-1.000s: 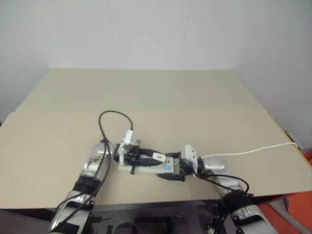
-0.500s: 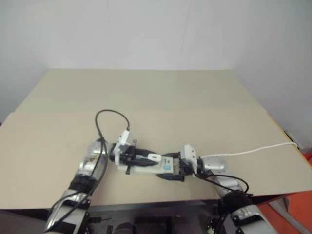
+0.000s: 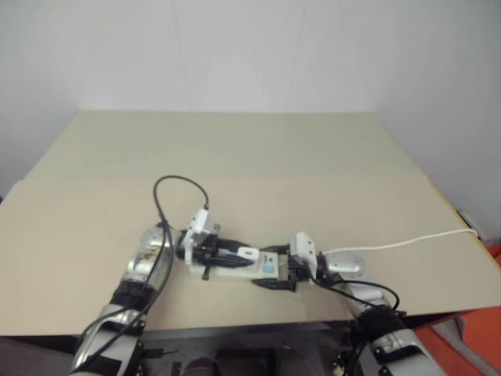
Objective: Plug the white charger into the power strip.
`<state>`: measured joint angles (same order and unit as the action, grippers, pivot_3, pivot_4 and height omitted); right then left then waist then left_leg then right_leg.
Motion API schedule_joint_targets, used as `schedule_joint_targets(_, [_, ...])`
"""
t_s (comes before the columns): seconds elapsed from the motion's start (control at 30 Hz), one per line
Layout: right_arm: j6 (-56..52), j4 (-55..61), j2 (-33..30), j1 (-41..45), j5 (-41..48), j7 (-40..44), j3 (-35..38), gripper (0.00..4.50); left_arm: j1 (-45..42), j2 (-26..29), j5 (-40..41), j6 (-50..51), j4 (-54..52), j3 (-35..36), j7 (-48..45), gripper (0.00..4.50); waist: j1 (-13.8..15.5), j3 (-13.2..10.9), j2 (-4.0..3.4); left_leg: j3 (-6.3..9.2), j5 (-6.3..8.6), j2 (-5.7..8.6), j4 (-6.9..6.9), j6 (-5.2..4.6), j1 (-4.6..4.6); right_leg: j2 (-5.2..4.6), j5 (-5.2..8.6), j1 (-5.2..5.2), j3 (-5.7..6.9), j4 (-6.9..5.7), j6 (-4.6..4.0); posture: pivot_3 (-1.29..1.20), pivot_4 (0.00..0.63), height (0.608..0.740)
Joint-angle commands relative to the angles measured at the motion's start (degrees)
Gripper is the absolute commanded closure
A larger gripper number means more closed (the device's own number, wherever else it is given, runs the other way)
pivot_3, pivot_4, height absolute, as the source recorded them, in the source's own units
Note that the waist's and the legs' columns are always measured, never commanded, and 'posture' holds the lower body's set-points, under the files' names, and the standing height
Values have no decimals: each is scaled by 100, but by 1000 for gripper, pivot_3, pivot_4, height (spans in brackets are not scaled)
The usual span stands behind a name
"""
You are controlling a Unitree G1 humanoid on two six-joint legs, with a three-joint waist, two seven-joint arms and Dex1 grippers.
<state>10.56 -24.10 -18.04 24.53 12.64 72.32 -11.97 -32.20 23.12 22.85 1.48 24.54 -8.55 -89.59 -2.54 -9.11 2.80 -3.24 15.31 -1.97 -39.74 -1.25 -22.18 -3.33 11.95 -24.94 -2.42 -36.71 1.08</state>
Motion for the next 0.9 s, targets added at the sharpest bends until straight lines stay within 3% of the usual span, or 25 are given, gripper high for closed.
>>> schedule_joint_targets(0.03, [5, 86, -63, 27, 65, 45, 53, 1069, 18, 37, -163, 10, -50, -92, 10, 3488, 2, 0, 0, 0, 0, 0, 0, 0, 0, 0, 0, 0, 0, 0, 0, 0, 150, 740])
schedule_joint_targets(0.33, [7, 57, -41, 48, 66, 33, 52, 1069, 170, 67, -229, -108, -170, -135, 7, 3488, 6, 0, 0, 0, 1, 0, 0, -1, 0, -1, 0, 1, 0, 2, 0, 0, 150, 740])
schedule_joint_targets(0.7, [-7, 64, -76, 23, 74, 49, 48, 1069, 493, 550, -268, -193, -99, 14, -23, 3488, -18, 2, -2, -2, 2, -4, 3, -3, 8, 2, 2, 2, -2, 1, -2, 0, 150, 740])
schedule_joint_targets(0.9, [-10, 34, -56, 49, 78, 49, 20, 1069, 559, 454, -271, -167, -222, -68, 147, 3488, -14, 3, -3, -3, 3, -6, 4, -4, 23, 3, 3, 18, -2, 2, -3, 0, 150, 740])
